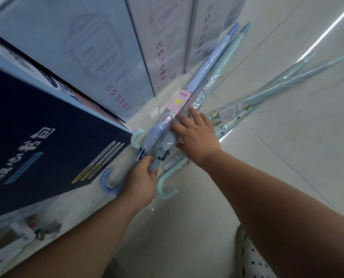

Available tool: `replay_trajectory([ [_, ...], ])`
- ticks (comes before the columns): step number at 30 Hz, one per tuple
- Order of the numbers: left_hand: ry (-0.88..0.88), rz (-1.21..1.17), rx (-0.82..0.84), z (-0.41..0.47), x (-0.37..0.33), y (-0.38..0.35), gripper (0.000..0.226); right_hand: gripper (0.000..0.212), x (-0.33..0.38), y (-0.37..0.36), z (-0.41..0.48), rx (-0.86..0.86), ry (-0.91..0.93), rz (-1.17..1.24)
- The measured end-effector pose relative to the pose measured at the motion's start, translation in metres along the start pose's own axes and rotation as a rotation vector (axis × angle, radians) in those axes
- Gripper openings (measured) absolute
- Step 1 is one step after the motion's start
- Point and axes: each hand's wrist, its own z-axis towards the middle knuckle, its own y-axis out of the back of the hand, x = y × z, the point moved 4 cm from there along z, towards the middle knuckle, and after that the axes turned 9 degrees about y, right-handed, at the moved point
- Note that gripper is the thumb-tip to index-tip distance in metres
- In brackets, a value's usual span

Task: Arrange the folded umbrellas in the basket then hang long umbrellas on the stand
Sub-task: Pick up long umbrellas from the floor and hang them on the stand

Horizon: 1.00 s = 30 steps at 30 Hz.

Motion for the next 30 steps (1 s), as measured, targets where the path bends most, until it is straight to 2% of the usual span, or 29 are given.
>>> replay_trajectory([
  [5,-0.114,0.149,-0.093,-0.077,-0.049,0.039,0.04,0.053,0.004,0.076,-0.043,0.001,0.009,-0.074],
  [14,-0.28,0.291,-0.005,-0.243,-0.154,0.134,0.028,0.042,0.013,0.284,-0.162,-0.151,0.02,-0.099],
  [23,-0.46,0.374,0.12,-0.416,-0.245,0.222,0.033,0.043,0.034,0.478,-0.284,-0.028,-0.013,-0.063],
  [27,-0.538,0.479,0.073,-0.481,-0.277,0.277,0.025,0.044,0.051,0.55,-0.322,-0.063,-0.041,-0.05],
  [30,-0.645,0.589,-0.042,-0.54,-0.311,0.327,0.022,0.051,0.061,0.612,-0.346,-0.113,-0.02,-0.036],
])
